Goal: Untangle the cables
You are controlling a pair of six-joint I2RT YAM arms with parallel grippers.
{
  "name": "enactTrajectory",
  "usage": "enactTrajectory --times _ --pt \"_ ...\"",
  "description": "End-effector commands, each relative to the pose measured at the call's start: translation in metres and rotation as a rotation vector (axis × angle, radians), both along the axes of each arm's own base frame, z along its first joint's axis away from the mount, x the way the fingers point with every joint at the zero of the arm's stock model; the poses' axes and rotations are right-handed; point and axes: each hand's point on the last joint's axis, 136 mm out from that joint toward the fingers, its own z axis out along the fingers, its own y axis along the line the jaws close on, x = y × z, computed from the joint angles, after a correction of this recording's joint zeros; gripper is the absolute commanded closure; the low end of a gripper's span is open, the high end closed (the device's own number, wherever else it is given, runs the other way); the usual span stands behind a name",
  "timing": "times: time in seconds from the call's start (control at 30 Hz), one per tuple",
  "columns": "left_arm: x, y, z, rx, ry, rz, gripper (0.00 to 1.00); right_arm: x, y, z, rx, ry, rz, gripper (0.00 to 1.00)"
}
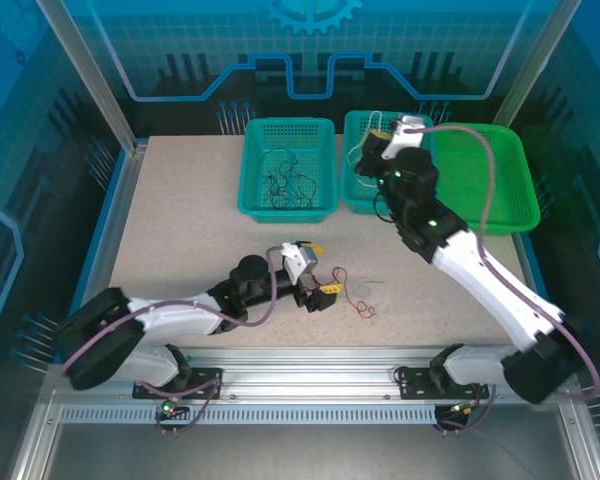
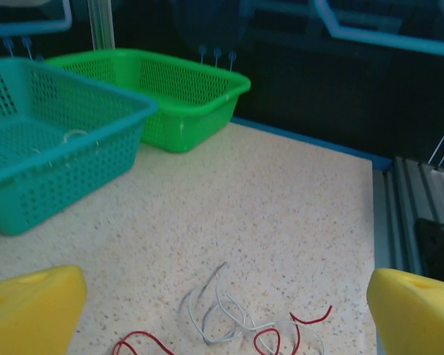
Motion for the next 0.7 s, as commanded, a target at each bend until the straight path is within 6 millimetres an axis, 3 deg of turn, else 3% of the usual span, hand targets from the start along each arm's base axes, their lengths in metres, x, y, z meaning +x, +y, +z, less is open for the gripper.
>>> enactTrajectory --times 0.0,0.2,0.43,0.47,0.53,0.57,0.67 --pt "-0.008 0.019 0.012 0.032 -0.042 0.03 0.01 0.035 -0.024 0.002 -0.049 -0.057 -0.188 1.0" --pt "-0.025 0.052 0.025 0.079 -0.065 0.079 0.01 0.102 -0.052 -0.054 -0.132 0.053 -0.313 1.0" --pt "-0.03 0.085 0.028 0.107 -0.067 0.181 0.01 0.14 -0.078 -0.149 -0.167 0.304 -0.309 0.99" --pt "-0.03 0.088 0.028 0.107 -0.064 0.193 0.01 0.141 -0.079 -0.162 -0.171 0.347 -0.291 0.87" --pt "-0.028 0.092 0.03 0.099 -0.053 0.215 0.01 0.138 -0.081 -0.178 -0.17 0.409 -0.273 0.49" --pt "-0.027 0.092 0.031 0.096 -0.043 0.224 0.01 0.134 -0.083 -0.181 -0.164 0.419 -0.27 0.37" --pt "-0.023 0.089 0.029 0.1 -0.012 0.226 0.01 0.118 -0.082 -0.17 -0.14 0.403 -0.219 0.3"
